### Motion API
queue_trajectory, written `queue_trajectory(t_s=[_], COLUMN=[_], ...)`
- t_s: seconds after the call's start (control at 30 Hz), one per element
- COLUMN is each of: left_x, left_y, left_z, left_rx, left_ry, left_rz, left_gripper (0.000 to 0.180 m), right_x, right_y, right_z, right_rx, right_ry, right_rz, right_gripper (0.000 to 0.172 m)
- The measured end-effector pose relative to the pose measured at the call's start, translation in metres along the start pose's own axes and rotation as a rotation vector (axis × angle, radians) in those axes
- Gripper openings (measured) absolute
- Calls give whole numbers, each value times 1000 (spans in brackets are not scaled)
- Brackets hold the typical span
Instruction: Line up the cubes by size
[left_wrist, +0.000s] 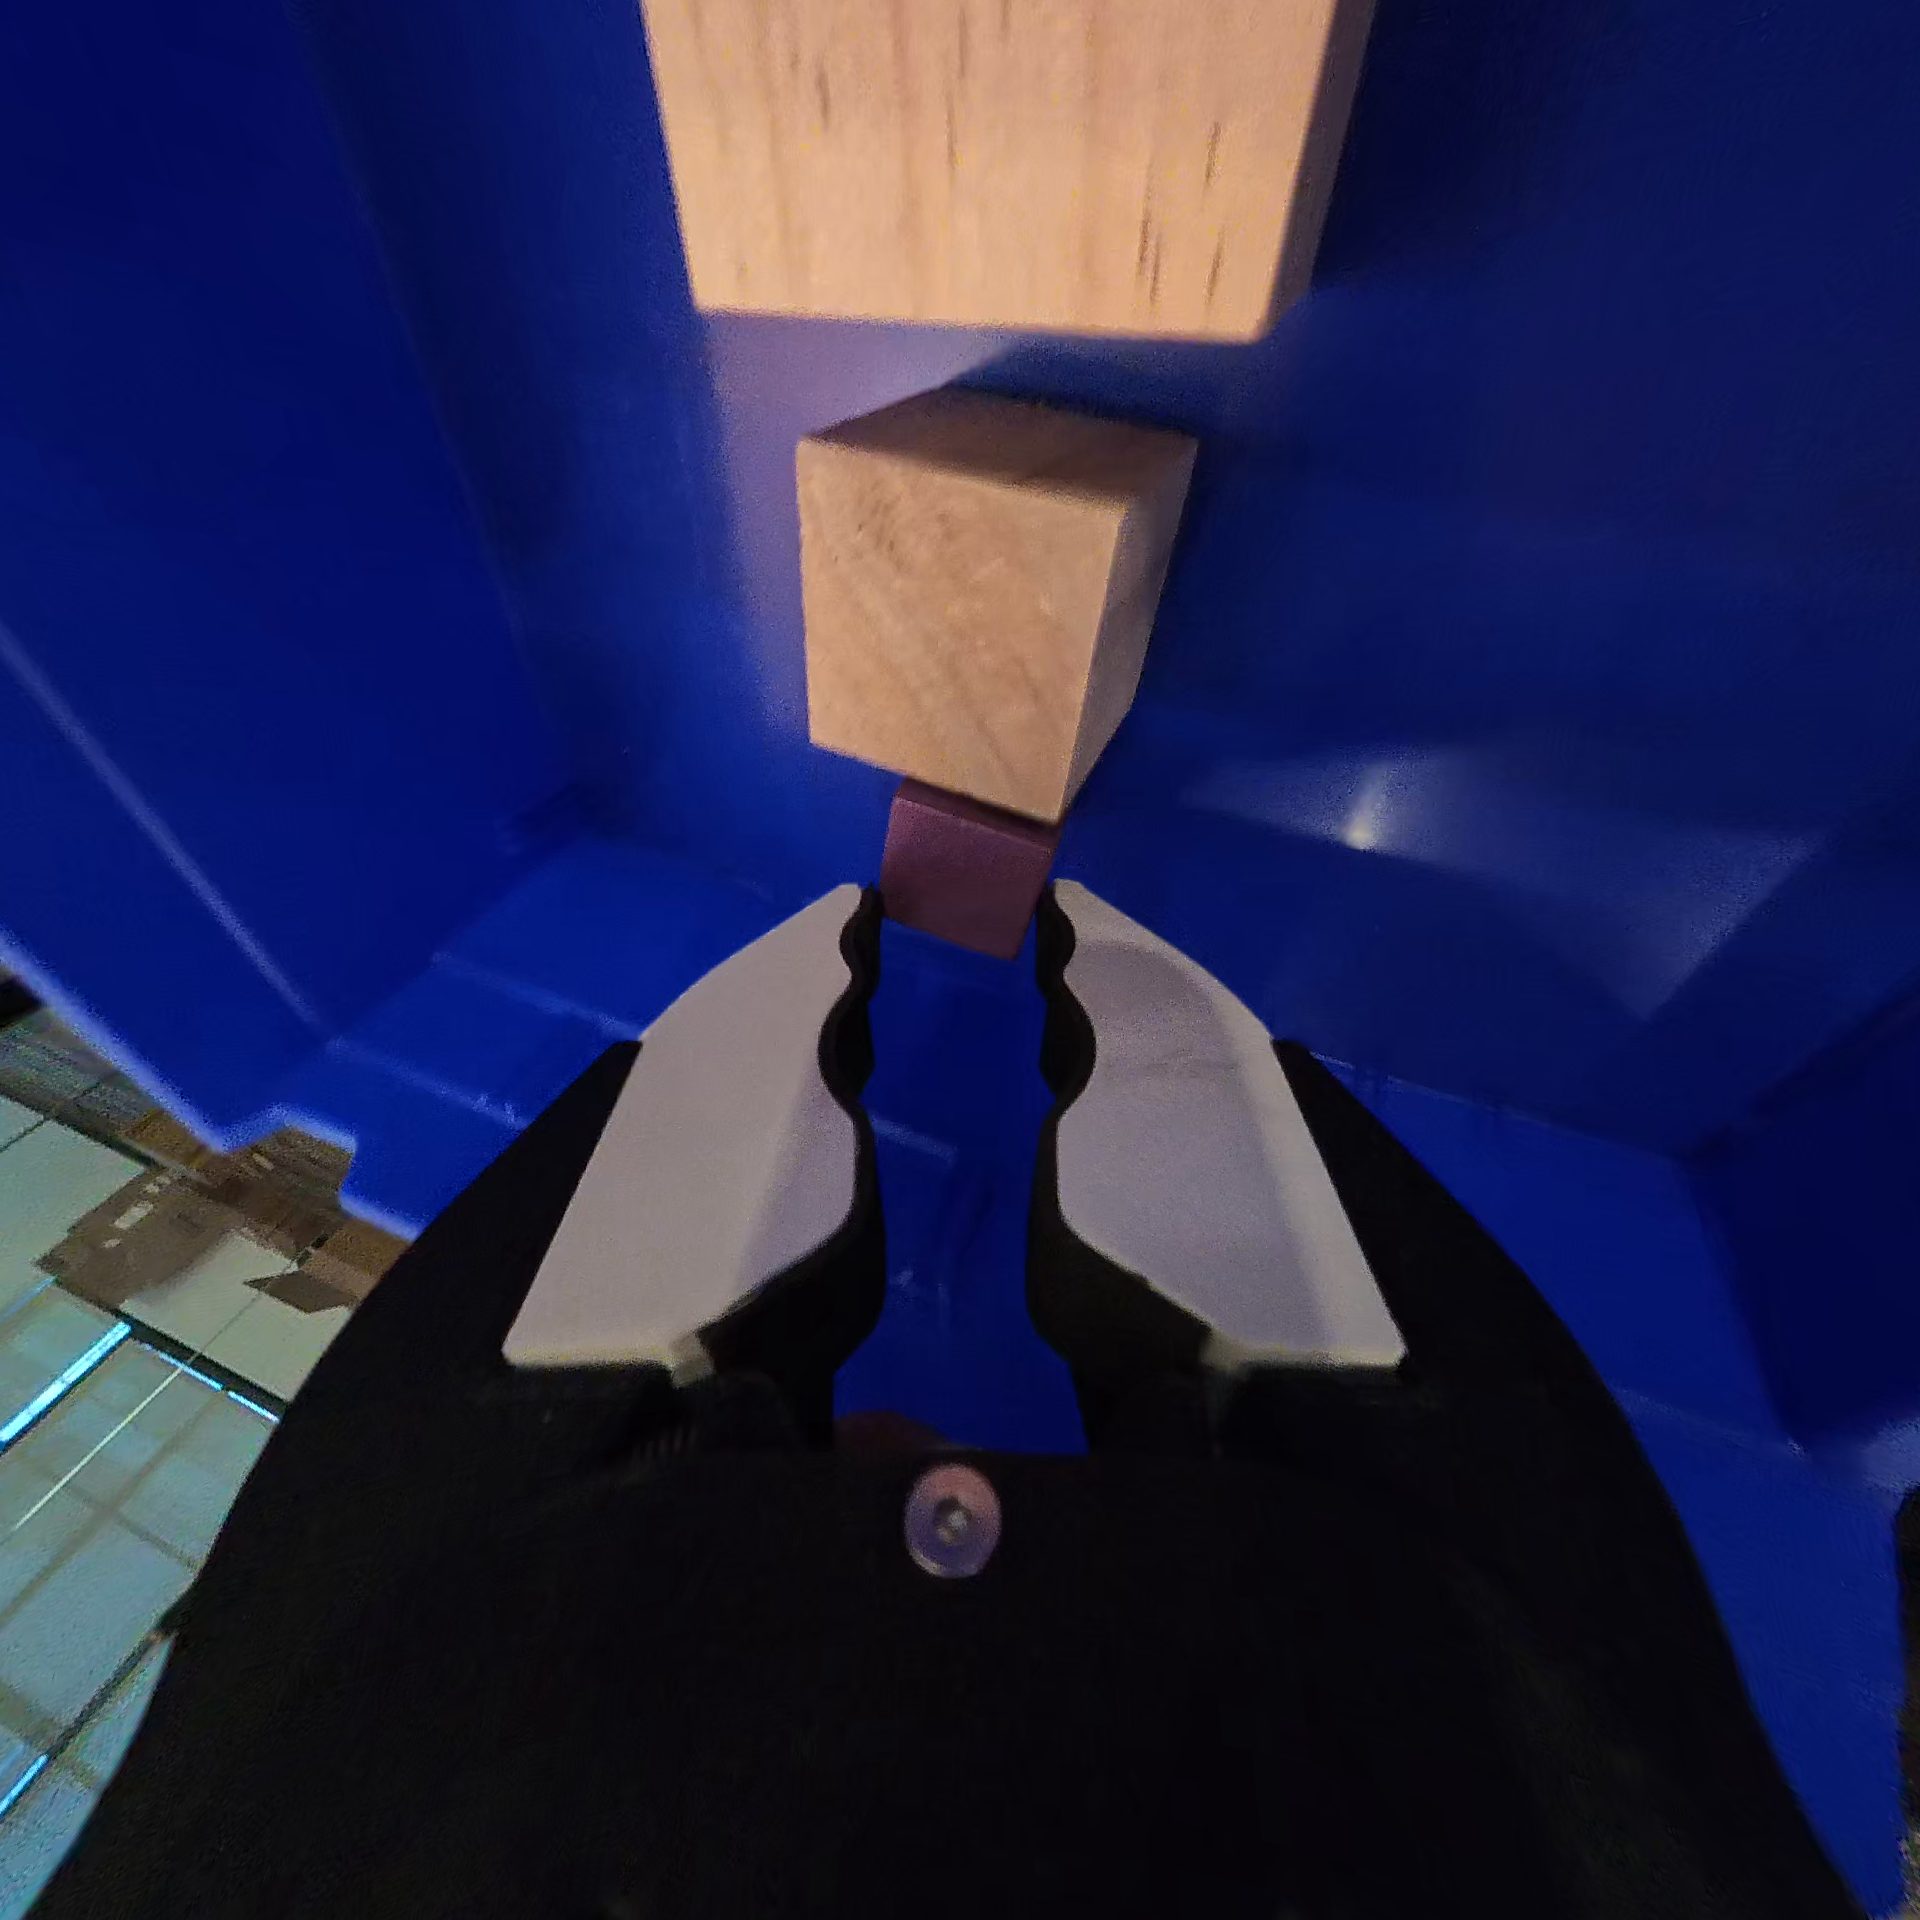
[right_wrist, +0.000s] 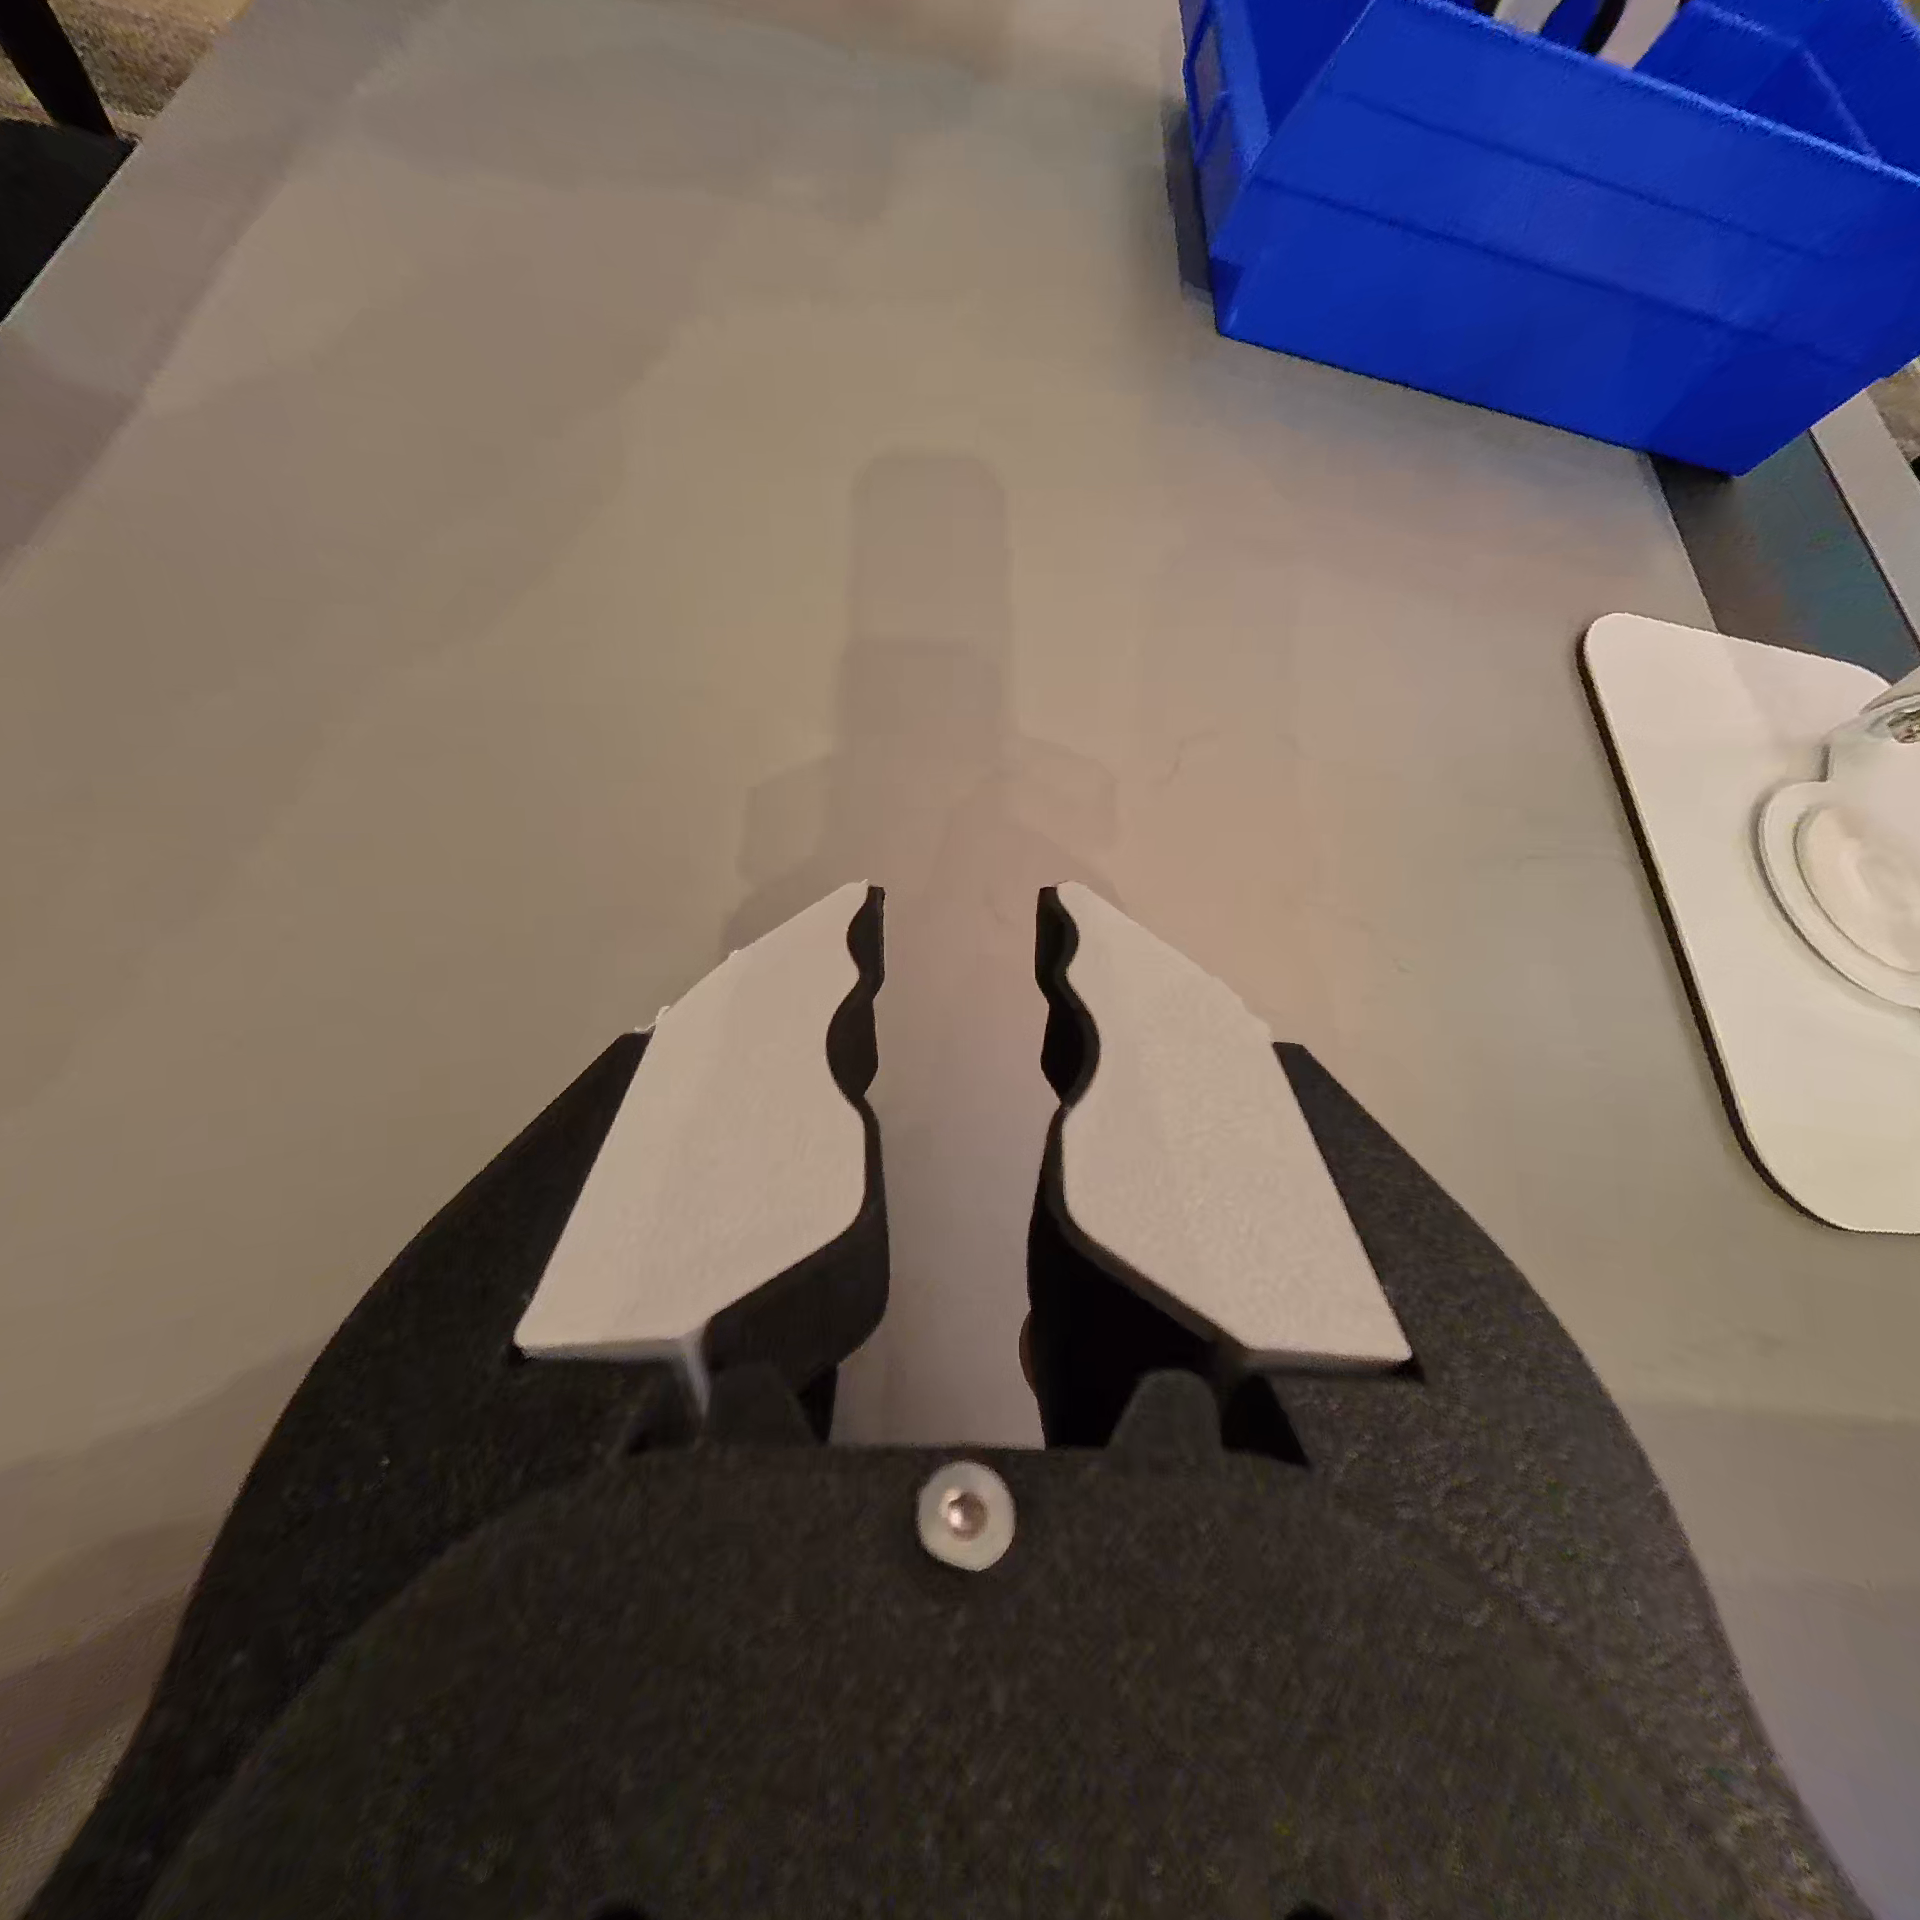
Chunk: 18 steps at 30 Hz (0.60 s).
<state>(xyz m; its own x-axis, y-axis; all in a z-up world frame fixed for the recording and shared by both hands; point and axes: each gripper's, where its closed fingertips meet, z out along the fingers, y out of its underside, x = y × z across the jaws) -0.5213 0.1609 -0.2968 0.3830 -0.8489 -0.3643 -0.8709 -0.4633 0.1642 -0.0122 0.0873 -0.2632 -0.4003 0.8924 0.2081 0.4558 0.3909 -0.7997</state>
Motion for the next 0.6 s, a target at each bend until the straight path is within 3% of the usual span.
queue_trajectory(t_s=[0.17, 0.27, 0.43, 0.6], left_x=[-5, -8, 3, 39], left_y=[1, -18, -86, -172], left_z=[-34, -75, -174, -271], left_rx=[112, 270, 608, 929], left_ry=[-107, -203, -378, -495], left_rz=[-78, -131, -113, 7], left_gripper=[28, 28, 28, 28], right_x=[7, 18, 45, 68], right_y=[-8, -23, -70, -131], right_z=[-2, -6, -19, -34], right_rx=[34, 90, 199, 305], right_ry=[37, 105, 245, 347], right_rz=[-2, -28, -130, -274], right_gripper=[28, 29, 30, 33])
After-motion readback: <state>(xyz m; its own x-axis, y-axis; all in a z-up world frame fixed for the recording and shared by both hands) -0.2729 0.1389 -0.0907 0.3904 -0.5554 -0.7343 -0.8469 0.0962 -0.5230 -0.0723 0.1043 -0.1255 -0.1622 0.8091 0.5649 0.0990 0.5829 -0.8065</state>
